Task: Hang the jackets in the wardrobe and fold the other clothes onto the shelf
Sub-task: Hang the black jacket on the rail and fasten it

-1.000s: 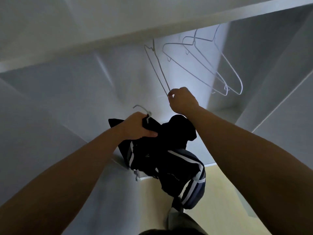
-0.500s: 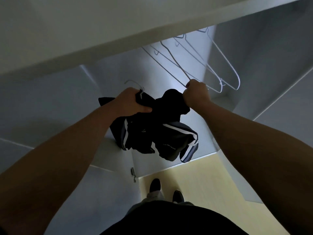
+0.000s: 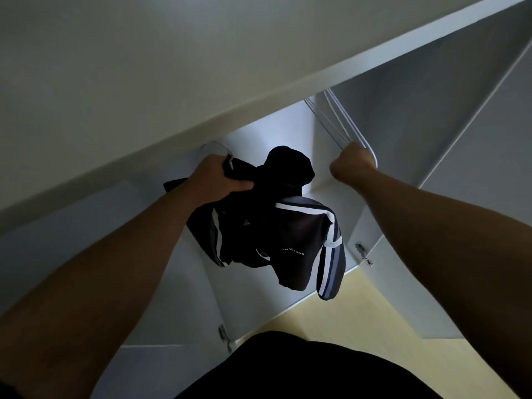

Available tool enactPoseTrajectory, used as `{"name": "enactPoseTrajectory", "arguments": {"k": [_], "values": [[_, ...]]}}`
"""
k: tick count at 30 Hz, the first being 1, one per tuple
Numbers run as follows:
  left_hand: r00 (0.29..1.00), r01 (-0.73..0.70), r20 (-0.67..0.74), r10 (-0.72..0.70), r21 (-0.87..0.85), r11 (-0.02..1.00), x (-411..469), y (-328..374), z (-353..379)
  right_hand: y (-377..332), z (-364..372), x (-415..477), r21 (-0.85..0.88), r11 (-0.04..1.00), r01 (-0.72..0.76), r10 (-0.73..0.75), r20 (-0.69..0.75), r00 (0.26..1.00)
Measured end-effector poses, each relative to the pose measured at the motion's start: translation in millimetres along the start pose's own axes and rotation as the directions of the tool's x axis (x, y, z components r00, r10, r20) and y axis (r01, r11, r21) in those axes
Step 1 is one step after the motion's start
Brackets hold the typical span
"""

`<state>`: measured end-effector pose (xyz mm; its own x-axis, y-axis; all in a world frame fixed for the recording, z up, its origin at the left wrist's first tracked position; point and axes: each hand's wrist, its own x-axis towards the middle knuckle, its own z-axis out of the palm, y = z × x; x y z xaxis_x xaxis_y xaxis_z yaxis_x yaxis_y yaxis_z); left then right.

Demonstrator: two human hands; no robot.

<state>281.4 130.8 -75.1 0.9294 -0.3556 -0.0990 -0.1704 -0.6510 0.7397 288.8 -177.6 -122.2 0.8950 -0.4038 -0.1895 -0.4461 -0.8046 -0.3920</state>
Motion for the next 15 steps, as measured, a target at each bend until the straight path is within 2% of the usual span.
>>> {"name": "enactPoseTrajectory", "arguments": {"k": [3,5,9,11,15], "values": [[1.000,-0.030,-0.008,0.030,-0.026,0.999,7.8,1.5,3.7,3.3,-3.3,-6.1,0.023,0.999,-0.031,0.032,-0.030,0.999],[0.999,-0.037,-0.022,0.037,-0.036,0.999,12.7,2.4,6.1,3.3,-2.7,-17.7,0.048,0.999,0.006,-0.002,-0.085,0.996],[0.997,-0.055,-0.065,0.051,-0.056,0.997,21.3,3.4,7.7,-4.9,2.8,-48.1,0.053,0.977,0.208,-0.186,-0.274,0.943],[0.995,-0.050,-0.092,0.043,-0.074,0.996,23.9,3.9,7.4,-11.0,7.0,-62.6,0.056,0.953,0.299,-0.272,-0.289,0.918],[0.990,-0.068,-0.132,0.055,-0.099,0.993,29.7,2.3,4.4,-21.1,15.3,-86.2,0.151,0.912,0.382,-0.333,-0.271,0.903]]}}
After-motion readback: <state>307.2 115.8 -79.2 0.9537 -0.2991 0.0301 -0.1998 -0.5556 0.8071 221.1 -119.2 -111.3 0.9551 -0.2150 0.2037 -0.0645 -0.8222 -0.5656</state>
